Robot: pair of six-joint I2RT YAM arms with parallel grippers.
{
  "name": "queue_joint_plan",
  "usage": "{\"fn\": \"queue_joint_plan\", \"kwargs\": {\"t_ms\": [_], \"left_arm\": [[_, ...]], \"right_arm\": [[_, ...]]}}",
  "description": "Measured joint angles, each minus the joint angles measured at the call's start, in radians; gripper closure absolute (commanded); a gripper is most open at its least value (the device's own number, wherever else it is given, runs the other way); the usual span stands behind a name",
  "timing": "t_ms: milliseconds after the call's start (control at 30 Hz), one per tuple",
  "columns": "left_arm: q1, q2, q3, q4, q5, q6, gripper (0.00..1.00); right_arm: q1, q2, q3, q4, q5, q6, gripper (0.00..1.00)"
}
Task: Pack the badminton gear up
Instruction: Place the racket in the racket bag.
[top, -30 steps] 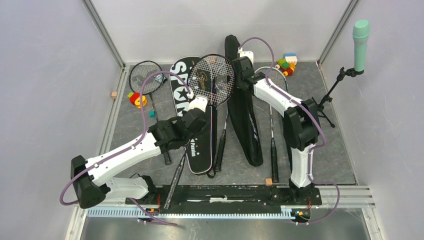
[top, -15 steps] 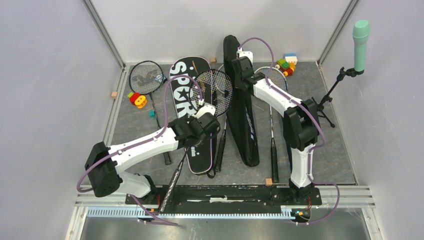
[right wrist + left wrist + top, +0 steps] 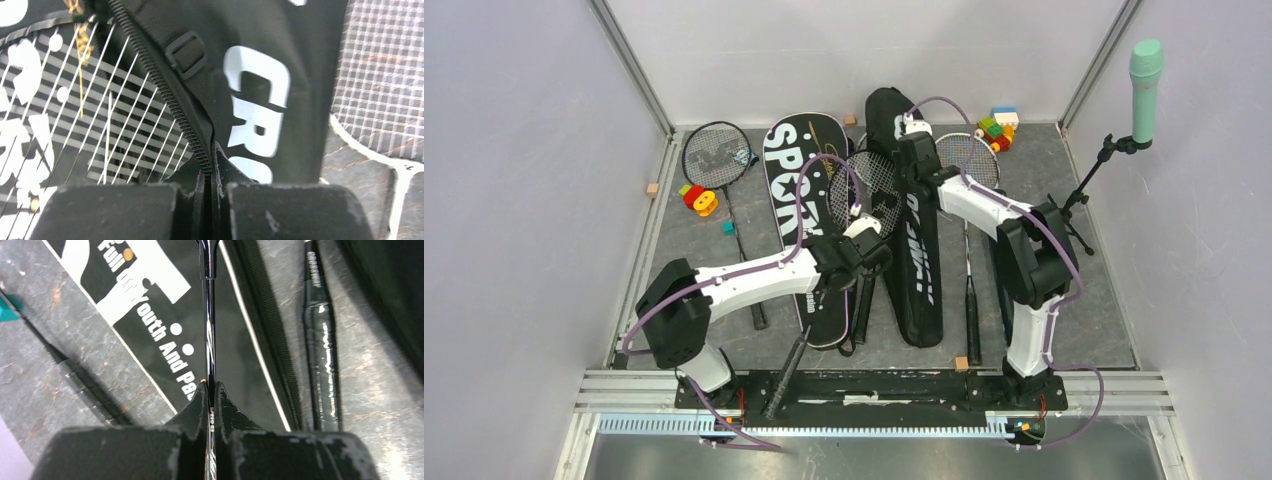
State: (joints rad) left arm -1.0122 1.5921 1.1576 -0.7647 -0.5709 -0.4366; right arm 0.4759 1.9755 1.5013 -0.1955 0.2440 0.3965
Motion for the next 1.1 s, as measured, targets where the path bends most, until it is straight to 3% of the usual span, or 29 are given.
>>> {"fn": "queue_joint_plan", "kwargs": {"t_ms": [267,567,767,1067,1100], "left_arm": [[0.001,0.035,0.033,0.188,0.077,-0.002,0.98],[0.026,0.084,0.047,0.369,0.095,-0.018,0.98],[0.060,0.101,0.034,0.472,0.089,-0.047,0.98],[0.068,0.183,0.031,0.579,0.057,-0.099,0.98],[0.068,0.185,0.031,0.588,0.057,-0.101,0.93]], "right_arm": [[-0.010,-0.156,-0.291,0.203,-0.306,0.080,1.00],[-0.014,-0.222,-0.438,0.408,-0.616,0.150,1.00],[-0.023,-0.277,-0.638,0.653,-0.783,0.289,1.00],[-0.027,-0.327,-0.825,0.929,-0.755,0.502,1.00],[-0.031,-0.327,-0.829,0.941,-0.755,0.515,1.00]]}}
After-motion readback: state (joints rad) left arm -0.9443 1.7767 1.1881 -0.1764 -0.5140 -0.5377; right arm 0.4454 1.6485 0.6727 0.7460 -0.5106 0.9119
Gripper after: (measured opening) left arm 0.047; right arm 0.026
